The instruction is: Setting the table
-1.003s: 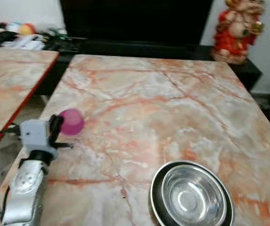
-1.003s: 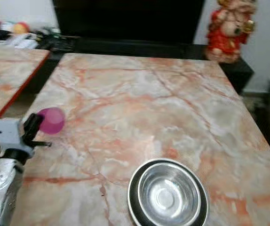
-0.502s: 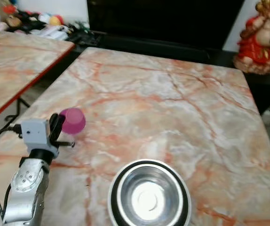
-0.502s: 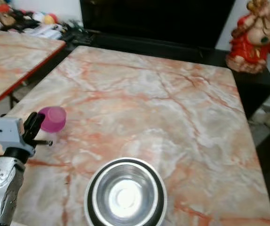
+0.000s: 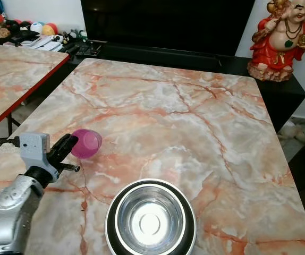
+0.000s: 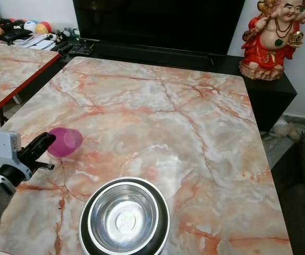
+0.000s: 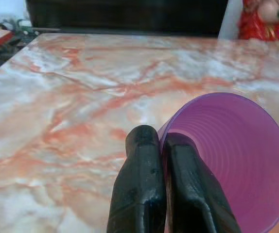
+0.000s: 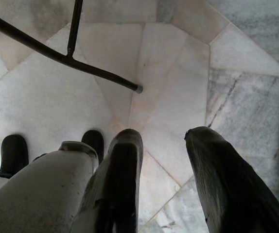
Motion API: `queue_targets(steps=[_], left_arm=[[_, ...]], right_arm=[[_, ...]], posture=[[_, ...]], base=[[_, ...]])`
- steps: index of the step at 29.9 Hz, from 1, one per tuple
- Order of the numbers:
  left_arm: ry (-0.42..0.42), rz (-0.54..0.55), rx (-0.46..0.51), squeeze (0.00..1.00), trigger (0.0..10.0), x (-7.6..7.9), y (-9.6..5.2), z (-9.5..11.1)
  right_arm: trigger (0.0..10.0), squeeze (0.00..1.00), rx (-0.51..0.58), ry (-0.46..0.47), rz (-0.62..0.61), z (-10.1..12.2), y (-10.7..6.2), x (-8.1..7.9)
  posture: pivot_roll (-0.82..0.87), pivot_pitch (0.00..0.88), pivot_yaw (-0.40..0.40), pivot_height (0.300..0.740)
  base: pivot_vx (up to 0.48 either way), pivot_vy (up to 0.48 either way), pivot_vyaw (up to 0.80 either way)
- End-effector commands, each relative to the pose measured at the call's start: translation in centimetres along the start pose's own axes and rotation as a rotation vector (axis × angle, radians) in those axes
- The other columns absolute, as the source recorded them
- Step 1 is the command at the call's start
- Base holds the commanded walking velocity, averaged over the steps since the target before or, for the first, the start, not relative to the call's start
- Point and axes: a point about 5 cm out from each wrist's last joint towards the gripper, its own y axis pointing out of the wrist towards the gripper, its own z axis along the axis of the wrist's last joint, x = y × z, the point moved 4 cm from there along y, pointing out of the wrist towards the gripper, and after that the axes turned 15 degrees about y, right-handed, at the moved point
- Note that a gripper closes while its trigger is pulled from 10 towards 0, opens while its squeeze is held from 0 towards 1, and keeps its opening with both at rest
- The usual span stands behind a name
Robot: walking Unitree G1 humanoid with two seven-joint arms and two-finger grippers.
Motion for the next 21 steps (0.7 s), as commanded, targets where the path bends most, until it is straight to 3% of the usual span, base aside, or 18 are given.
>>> queue_targets(steps=[1,4,7,14,21], left_arm=[[0.003,-0.079,-0.038,0.00,10.0,0.2,-0.3,0.2],[0.040,-0.153,-0.131,0.00,10.0,0.4,-0.5,-0.2],[0.014,-0.198,-0.216,0.00,10.0,0.4,-0.5,-0.4],[0.000,-0.370,-0.272,0.00,10.0,2.3,-0.8,1.4],[-0.008,-0.443,-0.275,0.00,10.0,2.6,-0.7,3.9]], right_arm=[[10.0,0.00,-0.027,0.000,-0.010,-0.7,-0.1,0.4],[10.0,0.00,-0.030,0.000,-0.011,-0.7,-0.1,0.5],[10.0,0.00,-0.033,0.001,-0.014,-0.7,-0.1,0.7],[10.0,0.00,-0.041,-0.006,-0.012,-1.0,-0.2,0.6],[10.0,0.00,-0.044,-0.002,-0.013,-1.1,-0.2,0.6]], posture=[[0.13,0.136,-0.035,0.740],[0.13,0.134,-0.031,0.740],[0.13,0.133,-0.029,0.740],[0.13,0.134,-0.022,0.740],[0.13,0.127,-0.013,0.740]], base=[[0.000,0.000,0.00],[0.000,0.000,0.00],[0.000,0.000,0.00],[0.000,0.000,0.00],[0.000,0.000,0.00]])
